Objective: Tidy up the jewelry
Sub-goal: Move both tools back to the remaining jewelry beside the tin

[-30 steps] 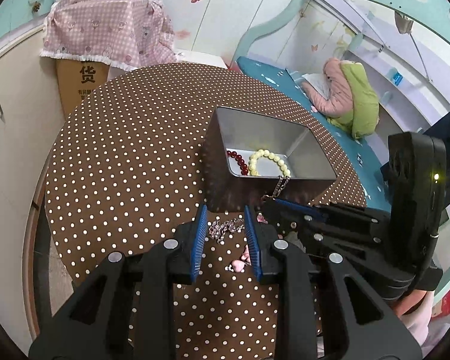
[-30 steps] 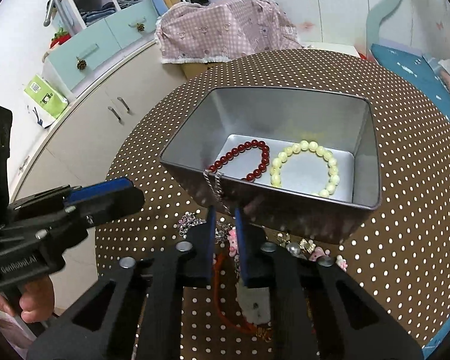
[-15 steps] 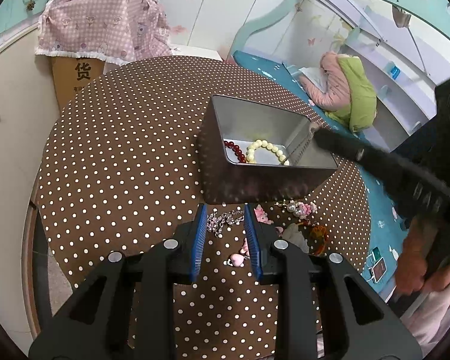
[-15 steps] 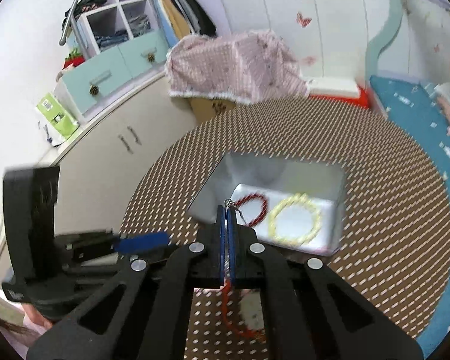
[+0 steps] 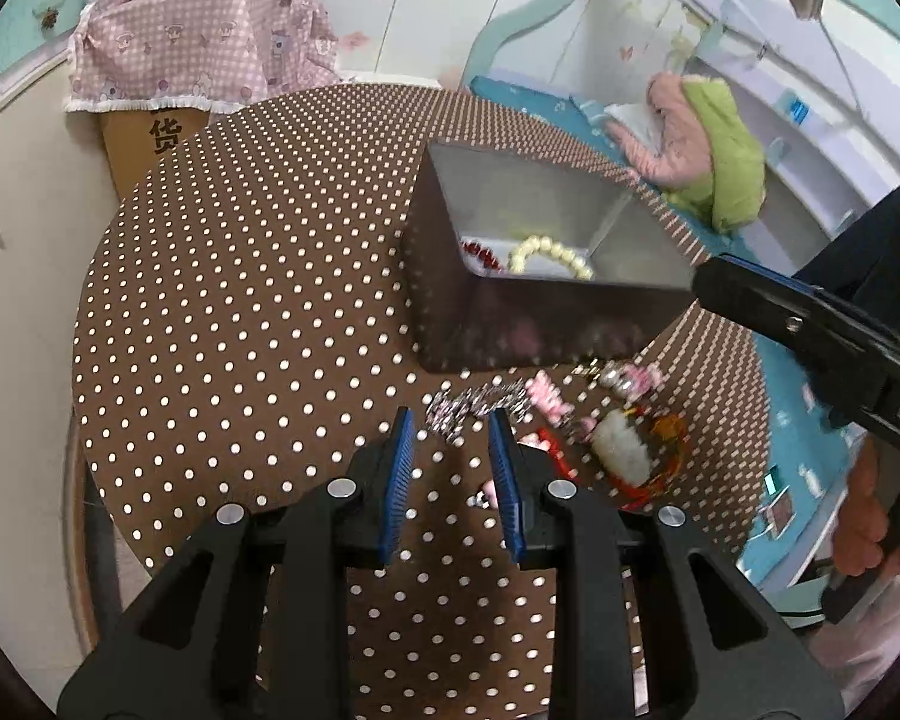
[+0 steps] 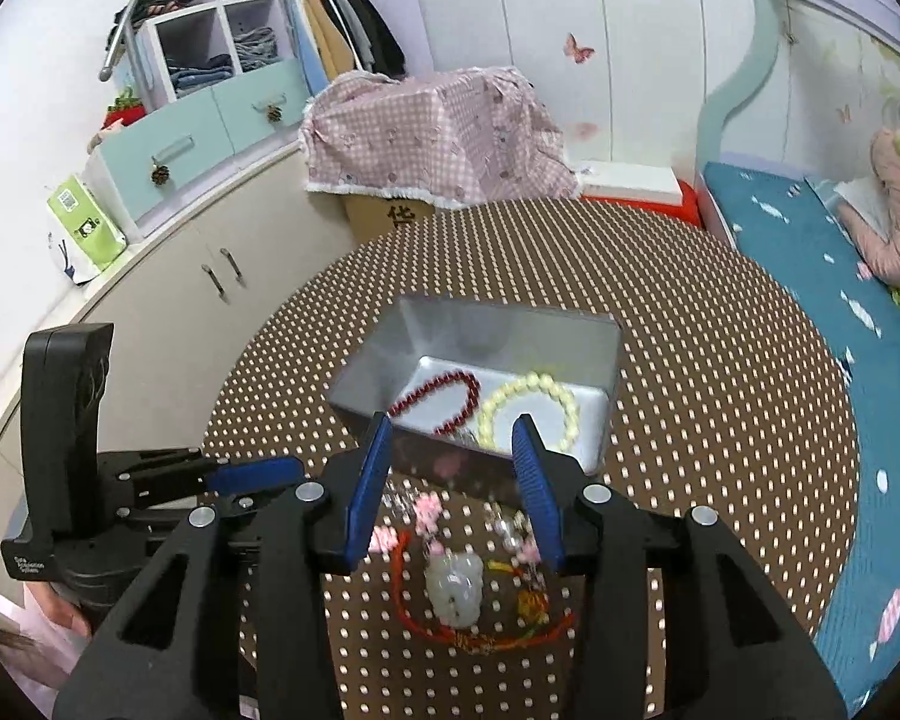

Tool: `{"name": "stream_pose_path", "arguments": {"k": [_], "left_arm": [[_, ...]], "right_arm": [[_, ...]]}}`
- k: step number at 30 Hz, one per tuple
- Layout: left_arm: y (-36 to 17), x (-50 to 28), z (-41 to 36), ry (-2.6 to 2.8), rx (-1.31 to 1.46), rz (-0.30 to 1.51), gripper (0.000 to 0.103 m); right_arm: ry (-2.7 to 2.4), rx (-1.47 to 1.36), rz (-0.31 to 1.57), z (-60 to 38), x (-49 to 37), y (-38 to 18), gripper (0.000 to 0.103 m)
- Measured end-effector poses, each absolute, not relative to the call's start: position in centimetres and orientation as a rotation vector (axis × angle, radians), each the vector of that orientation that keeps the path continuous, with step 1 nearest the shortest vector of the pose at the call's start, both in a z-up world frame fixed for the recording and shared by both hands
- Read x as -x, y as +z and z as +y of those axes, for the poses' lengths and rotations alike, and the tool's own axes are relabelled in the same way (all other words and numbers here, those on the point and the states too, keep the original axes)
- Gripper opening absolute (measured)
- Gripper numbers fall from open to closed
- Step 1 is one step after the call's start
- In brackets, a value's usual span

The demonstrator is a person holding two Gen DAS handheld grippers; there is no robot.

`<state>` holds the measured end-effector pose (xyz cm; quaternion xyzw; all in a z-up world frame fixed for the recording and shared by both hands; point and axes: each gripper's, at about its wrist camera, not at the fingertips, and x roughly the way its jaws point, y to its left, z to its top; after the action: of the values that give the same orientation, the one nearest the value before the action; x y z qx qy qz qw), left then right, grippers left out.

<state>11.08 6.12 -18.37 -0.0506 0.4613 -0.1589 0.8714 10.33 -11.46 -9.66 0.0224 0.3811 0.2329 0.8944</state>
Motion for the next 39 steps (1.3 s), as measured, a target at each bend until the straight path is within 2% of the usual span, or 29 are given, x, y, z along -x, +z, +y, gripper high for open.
{"name": "stream_pose_path", "arguments": {"k": [16,20,22,26,28,30,34,36,39], "left_arm": [[-20.6,-12.9,3.1,-0.298,-0.044,0.942,0.026],[-20.7,-12.8,2.2,-0.287,-0.094,0.931,0.017],[-20.7,-12.9,2.4,-0.289,-0.068,0.936,0.016],[-20.2,-12.9,3.9,-0.299,0.009,0.937,0.000],[-19.9,-12.7,4.7,-0.296,0.036,0.937,0.000],[-19.7,-12.7,5.4,-0.300,0.062,0.937,0.000],[-19.4,-12.4,5.6,-0.336,0.070,0.935,0.000],[-19.5,-12.2,5.2,-0.376,0.060,0.941,0.005],[-19.9,-12.2,4.6,-0.364,0.025,0.956,0.007]], "right_arm": [[0.492,-0.048,0.907,-11.3,-9.9,-12.8,0.040],[0.492,-0.031,0.927,-10.8,-10.3,-13.4,0.040],[0.503,-0.021,0.933,-10.6,-10.4,-13.6,0.040],[0.518,0.000,0.945,-9.7,-10.6,-14.1,0.039],[0.526,0.021,0.952,-9.1,-10.7,-14.5,0.035],[0.535,0.030,0.966,-8.6,-10.9,-15.0,0.027],[0.528,0.059,0.991,-7.7,-11.4,-16.0,0.025],[0.528,0.063,0.995,-7.6,-11.5,-16.1,0.025],[0.521,0.083,0.989,-7.5,-11.7,-16.1,0.022]]}}
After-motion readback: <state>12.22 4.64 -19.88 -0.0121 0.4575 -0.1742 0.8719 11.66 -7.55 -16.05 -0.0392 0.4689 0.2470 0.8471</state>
